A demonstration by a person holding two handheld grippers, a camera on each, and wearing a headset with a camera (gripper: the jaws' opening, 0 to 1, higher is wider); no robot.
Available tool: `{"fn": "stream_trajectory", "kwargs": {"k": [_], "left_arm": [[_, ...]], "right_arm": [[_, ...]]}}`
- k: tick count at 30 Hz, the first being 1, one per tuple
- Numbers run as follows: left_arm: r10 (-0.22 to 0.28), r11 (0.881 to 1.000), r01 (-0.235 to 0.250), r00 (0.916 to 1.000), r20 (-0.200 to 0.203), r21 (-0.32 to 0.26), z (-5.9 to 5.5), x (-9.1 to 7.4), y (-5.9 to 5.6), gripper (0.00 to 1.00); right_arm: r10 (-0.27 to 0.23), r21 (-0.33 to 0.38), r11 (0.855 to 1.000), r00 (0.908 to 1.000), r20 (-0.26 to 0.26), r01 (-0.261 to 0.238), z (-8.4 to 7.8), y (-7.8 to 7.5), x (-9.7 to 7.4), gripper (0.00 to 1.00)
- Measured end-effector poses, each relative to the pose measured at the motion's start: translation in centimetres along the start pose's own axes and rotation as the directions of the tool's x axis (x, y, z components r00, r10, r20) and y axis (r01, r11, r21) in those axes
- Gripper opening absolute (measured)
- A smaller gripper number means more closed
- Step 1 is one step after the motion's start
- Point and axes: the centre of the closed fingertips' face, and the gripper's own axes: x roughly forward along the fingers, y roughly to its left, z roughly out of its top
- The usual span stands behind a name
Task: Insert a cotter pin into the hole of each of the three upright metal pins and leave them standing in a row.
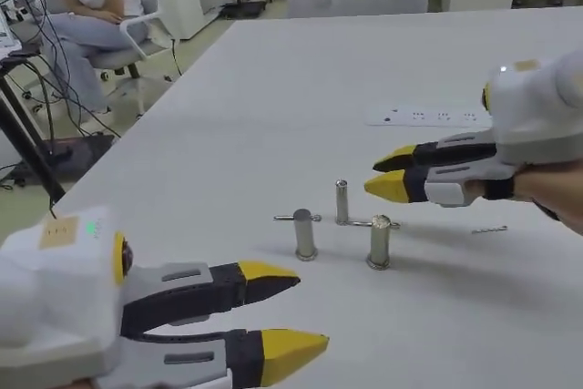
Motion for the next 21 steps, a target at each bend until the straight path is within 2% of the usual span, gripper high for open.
{"fn": "stream_trajectory", "kwargs": {"k": [8, 14, 21], "left_arm": [[0.058, 0.998, -0.058, 0.9983, 0.001, -0.009, -0.2, -0.8, 1.0, 0.42], [0.135, 0.989, -0.137, 0.9902, -0.034, -0.050, -0.9, -1.6, 2.2, 0.59], [0.174, 0.982, -0.176, 0.9837, -0.045, -0.060, -1.2, -2.2, 2.9, 0.70]], "right_arm": [[-0.025, 0.011, 1.000, 0.9995, -0.017, 0.025, -0.9, -1.1, 2.0, 0.23], [-0.024, 0.022, 0.999, 0.9989, -0.041, 0.025, -1.6, -1.4, 3.0, 0.23], [-0.014, 0.015, 1.000, 0.9985, -0.053, 0.014, -1.9, -1.5, 3.9, 0.22]]}}
